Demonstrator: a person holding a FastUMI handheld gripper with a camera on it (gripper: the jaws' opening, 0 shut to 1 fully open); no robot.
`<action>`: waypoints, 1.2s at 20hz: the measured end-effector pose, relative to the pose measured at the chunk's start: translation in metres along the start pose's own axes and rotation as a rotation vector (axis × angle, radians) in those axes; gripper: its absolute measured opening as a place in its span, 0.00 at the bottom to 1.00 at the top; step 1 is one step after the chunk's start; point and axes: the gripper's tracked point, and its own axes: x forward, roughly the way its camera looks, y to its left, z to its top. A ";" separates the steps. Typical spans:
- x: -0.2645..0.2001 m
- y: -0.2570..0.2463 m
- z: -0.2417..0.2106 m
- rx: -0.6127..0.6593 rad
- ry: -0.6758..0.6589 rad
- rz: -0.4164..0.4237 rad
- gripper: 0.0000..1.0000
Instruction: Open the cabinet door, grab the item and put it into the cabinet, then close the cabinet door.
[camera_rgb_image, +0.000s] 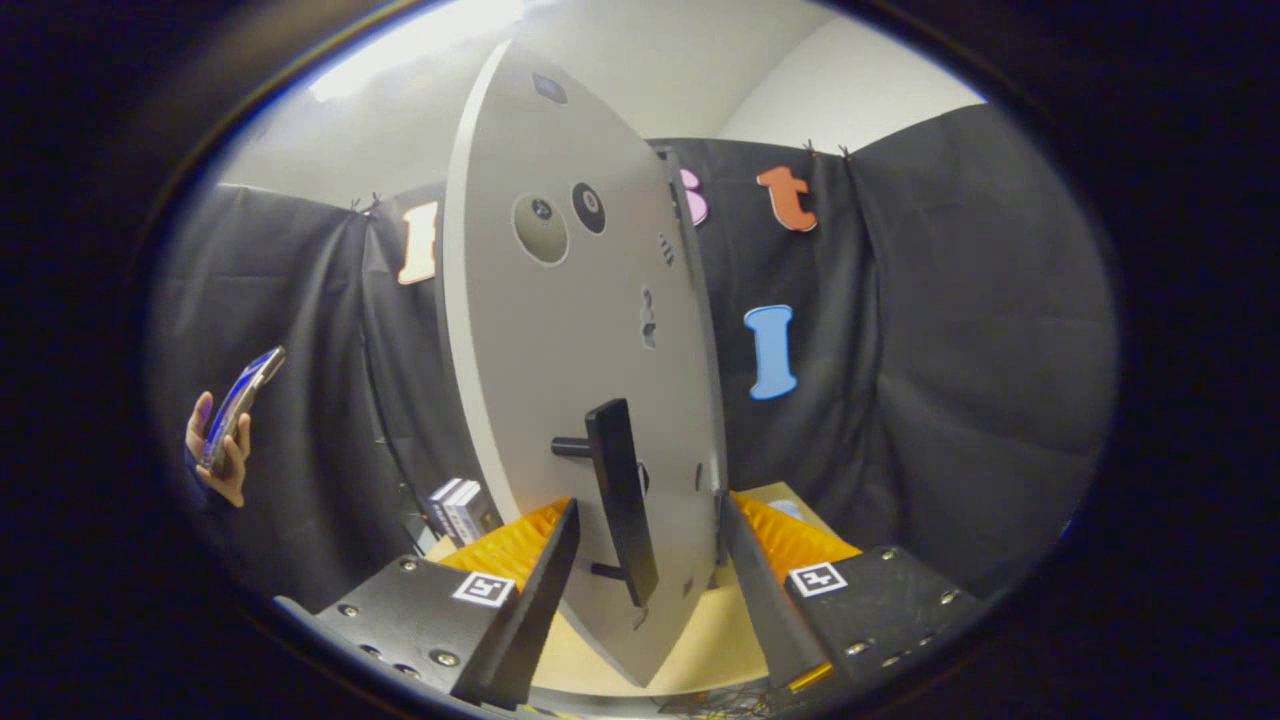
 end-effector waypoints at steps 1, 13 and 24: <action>0.007 0.008 -0.002 0.008 0.005 0.025 0.85; 0.074 0.079 -0.022 -0.032 0.076 0.217 0.89; 0.110 0.117 -0.024 -0.068 0.044 0.308 0.94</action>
